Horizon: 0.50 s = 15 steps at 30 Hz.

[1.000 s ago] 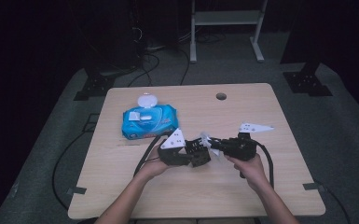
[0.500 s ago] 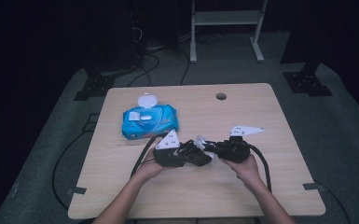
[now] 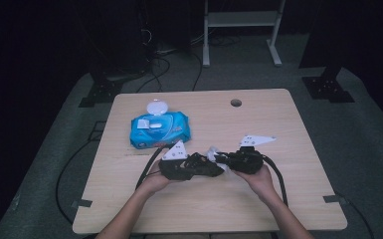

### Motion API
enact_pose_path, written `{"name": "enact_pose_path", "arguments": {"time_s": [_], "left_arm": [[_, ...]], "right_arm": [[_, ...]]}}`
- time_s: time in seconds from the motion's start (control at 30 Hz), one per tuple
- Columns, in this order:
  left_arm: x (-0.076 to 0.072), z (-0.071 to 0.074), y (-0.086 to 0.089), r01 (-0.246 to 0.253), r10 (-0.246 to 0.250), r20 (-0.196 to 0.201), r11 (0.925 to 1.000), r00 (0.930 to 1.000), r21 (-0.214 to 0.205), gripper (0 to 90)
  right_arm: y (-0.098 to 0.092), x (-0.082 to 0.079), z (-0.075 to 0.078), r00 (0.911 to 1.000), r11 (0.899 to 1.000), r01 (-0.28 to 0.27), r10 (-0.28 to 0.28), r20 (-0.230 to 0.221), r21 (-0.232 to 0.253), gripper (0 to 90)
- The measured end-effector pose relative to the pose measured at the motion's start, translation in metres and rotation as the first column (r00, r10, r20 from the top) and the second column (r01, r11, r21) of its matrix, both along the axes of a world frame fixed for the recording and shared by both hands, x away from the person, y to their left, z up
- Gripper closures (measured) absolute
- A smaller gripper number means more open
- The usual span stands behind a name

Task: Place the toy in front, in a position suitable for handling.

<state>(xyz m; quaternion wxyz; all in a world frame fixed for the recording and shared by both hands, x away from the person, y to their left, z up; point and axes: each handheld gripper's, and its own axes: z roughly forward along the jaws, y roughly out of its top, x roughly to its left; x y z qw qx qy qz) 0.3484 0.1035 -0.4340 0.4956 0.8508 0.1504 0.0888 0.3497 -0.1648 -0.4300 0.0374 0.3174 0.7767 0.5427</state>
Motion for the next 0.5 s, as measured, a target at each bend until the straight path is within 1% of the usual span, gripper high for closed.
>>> {"name": "enact_pose_path", "arguments": {"time_s": [0.17, 0.23, 0.3, 0.33, 0.37, 0.4, 0.43, 0.5], "left_arm": [[0.001, -0.006, -0.001, 0.0, 0.0, -0.011, 0.9998, 0.9999, 0.019, 57.0], [0.002, -0.009, -0.002, 0.003, -0.003, -0.013, 0.9992, 0.9999, 0.04, 57.0], [0.001, -0.013, -0.004, 0.004, -0.004, -0.006, 0.9973, 1.0, 0.073, 57.3], [0.002, -0.015, -0.004, 0.015, -0.014, -0.019, 0.9968, 0.9997, 0.078, 57.7], [0.002, -0.019, -0.004, 0.014, -0.012, -0.025, 0.9964, 0.9996, 0.083, 59.7], [0.002, -0.021, -0.004, 0.006, -0.004, -0.017, 0.9966, 0.9999, 0.082, 59.8], [0.004, -0.022, -0.003, 0.006, -0.004, -0.029, 0.9971, 0.9996, 0.076, 59.9], [0.005, -0.022, -0.003, 0.006, -0.003, -0.032, 0.9974, 0.9995, 0.072, 59.9]], "right_arm": [[0.003, 0.0, -0.001, 0.9999, 1.0, -0.001, 0.001, 0.011, -0.027, 80.5], [0.004, -0.001, -0.001, 0.9998, 0.999, -0.002, 0.003, 0.019, -0.044, 80.5], [0.006, -0.001, -0.002, 0.9997, 0.998, -0.003, 0.005, 0.023, -0.061, 80.4], [0.007, -0.001, -0.003, 0.9996, 0.997, -0.004, 0.006, 0.026, -0.076, 80.4], [0.009, -0.001, -0.004, 0.9995, 0.995, -0.004, 0.007, 0.03, -0.099, 80.4], [0.01, -0.001, -0.006, 0.9995, 0.994, -0.004, 0.008, 0.032, -0.113, 80.4], [0.01, -0.001, -0.007, 0.9995, 0.994, -0.004, 0.008, 0.03, -0.111, 80.4], [0.01, 0.0, -0.007, 0.9995, 0.994, -0.003, 0.006, 0.031, -0.109, 80.4]]}}
